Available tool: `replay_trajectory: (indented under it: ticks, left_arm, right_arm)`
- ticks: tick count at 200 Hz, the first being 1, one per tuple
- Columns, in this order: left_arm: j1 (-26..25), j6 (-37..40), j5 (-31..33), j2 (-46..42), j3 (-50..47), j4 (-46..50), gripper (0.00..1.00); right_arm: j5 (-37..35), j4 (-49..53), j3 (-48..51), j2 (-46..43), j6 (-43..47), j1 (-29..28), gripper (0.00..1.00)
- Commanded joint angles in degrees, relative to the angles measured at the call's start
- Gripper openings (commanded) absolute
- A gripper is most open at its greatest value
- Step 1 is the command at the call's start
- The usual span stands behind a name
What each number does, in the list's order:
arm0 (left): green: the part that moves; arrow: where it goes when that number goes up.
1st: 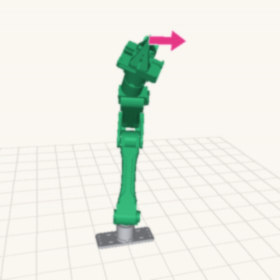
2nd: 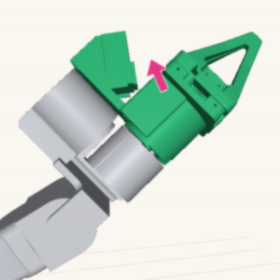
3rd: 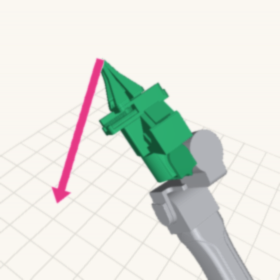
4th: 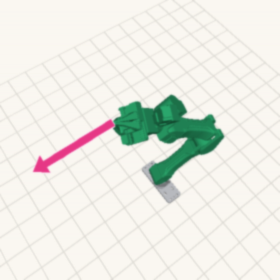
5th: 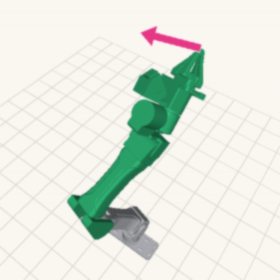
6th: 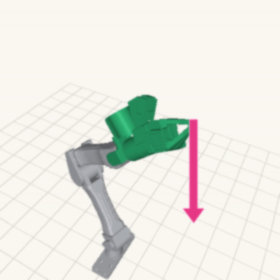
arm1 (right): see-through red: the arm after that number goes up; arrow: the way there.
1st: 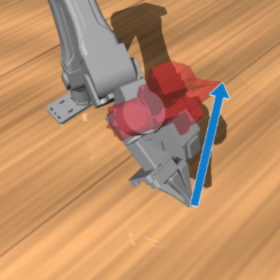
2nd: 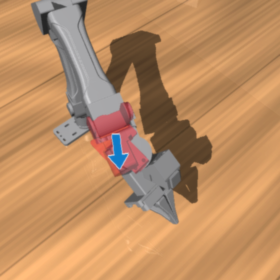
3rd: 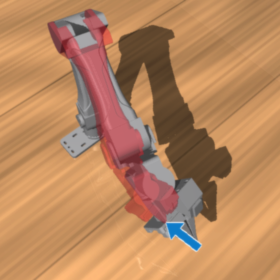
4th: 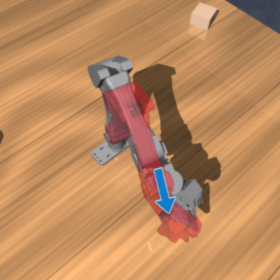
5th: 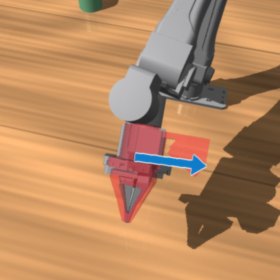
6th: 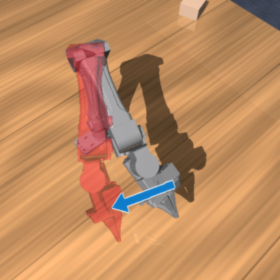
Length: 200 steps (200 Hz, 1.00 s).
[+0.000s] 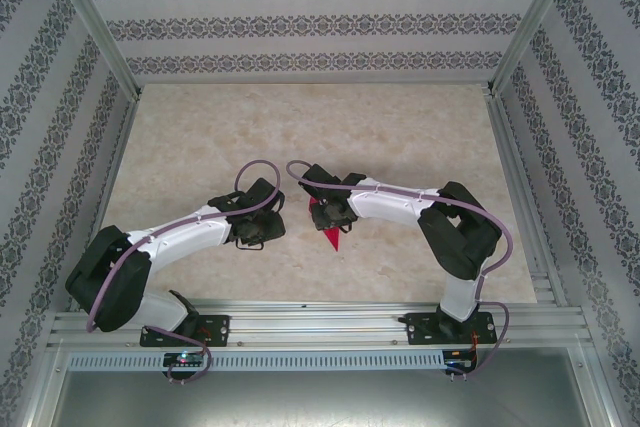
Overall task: Fold a paper plane with a square sheet of paper (pick it up from the middle)
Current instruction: Move a paper plane to the center of the table.
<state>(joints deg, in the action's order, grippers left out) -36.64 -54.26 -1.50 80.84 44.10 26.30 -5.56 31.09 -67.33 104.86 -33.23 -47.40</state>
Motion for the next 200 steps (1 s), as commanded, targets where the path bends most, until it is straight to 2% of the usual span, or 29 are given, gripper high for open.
replay_trajectory:
  ticks: [1,24,59,69,104,115,127,138,160,200]
  left_arm:
    - [0.6,0.9,0.5,-0.1,-0.1,0.5,0.46]
    - [0.6,0.9,0.5,-0.2,-0.1,0.7,0.46]
    - [0.7,1.0,0.8,-0.2,0.0,1.0,0.46]
    - [0.6,1.0,0.7,-0.2,0.1,1.0,0.46]
    - [0.6,1.3,1.2,-0.2,0.7,1.6,0.46]
    - [0.6,1.4,1.3,-0.2,0.8,1.8,0.46]
    - [0.6,1.4,1.4,-0.3,0.8,1.9,0.46]
    - [0.5,1.4,1.5,-0.2,0.9,2.0,0.46]
    - [0.6,1.4,1.5,-0.4,1.0,2.0,0.46]
    - [0.7,1.7,2.2,-1.4,0.6,2.1,0.46]
  right_arm:
    - [-1.7,1.3,0.2,1.2,-1.3,-0.2,0.35]
    - [-1.6,1.3,0.0,1.8,-1.4,-0.2,0.38]
    - [-1.8,1.3,-0.3,2.2,-1.3,-0.2,0.34]
    - [-1.7,1.3,-0.3,2.0,-1.4,-0.2,0.29]
    - [-3.1,1.8,-1.3,0.5,-1.0,0.1,0.23]
    - [-3.2,1.9,-1.8,0.2,-0.6,0.5,0.16]
    - [-3.0,1.9,-2.4,0.2,-0.3,1.2,0.16]
    - [-2.5,1.9,-3.2,0.4,0.0,1.7,0.09]
    - [-1.7,2.0,-5.4,1.9,0.2,2.5,0.14]
    - [-1.9,4.3,-11.4,8.0,-1.2,4.1,0.12]
